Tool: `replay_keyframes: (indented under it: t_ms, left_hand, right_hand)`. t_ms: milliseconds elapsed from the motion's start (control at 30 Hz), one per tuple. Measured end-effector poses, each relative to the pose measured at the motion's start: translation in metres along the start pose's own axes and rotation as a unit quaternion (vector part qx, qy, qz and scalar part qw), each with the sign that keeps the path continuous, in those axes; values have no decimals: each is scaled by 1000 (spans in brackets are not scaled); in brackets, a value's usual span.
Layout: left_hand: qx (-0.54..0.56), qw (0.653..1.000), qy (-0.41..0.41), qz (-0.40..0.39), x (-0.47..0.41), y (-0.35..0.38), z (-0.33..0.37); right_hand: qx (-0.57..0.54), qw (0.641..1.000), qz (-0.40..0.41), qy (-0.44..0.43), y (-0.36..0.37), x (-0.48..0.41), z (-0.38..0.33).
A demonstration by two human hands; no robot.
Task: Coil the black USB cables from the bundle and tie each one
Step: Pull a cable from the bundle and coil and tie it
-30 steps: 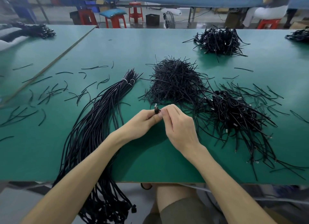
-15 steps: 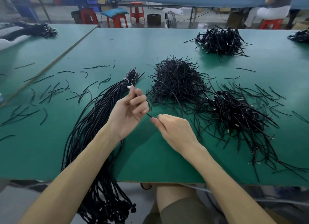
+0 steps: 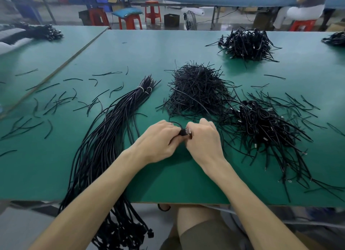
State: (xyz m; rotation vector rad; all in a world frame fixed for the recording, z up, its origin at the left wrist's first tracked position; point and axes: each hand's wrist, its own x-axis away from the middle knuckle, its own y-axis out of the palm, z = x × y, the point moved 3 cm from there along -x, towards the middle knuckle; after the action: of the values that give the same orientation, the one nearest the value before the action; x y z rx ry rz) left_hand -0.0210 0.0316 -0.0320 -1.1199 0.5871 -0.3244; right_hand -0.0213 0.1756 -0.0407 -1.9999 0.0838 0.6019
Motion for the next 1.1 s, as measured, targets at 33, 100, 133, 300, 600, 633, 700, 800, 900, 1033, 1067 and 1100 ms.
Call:
replay_keyframes:
  t_ms: [33,100,133,300,600,633,700,800,900,1033,1067,1100]
  left_hand:
    - [-13,1000,6,5,0,0,0]
    - [-28,999,7,15,-1,-2,-1]
    - [-29,999,4,23,0,-3,-2]
    - [-14,999,2,37,3,-9,2]
    - [64,996,-20,57,5,-5,-5]
    - [90,994,-33,47,4,-4,-8]
    - [185,979,-82,31,4,-1,-12]
    - [334,934,-123,27,3,4,-9]
    - [457,880,-126,25,-1,5,-5]
    - [610,781,-128,38,-3,-1,-9]
    - [644,753,-127,51,-3,-3,-11]
    - [678,721,-127,68,-3,-6,-12]
  right_hand:
    - [7,1000,13,-10,0,0,0]
    - [15,999,47,-22,-1,1,1]
    - [14,997,66,-30,-1,2,1]
    - [-39,980,174,-85,-8,4,2]
    - [-76,974,191,-99,-11,5,-3]
    - [-77,975,183,-100,-10,5,-4]
    - [-81,978,157,-110,-6,6,-5]
    - [-87,979,141,-118,-6,7,-6]
    - [-87,981,127,-121,-7,7,-8]
    - [-75,986,62,-133,-1,7,-10]
    - [-76,988,37,-130,0,7,-10]
    - [-78,989,17,-129,2,7,-10]
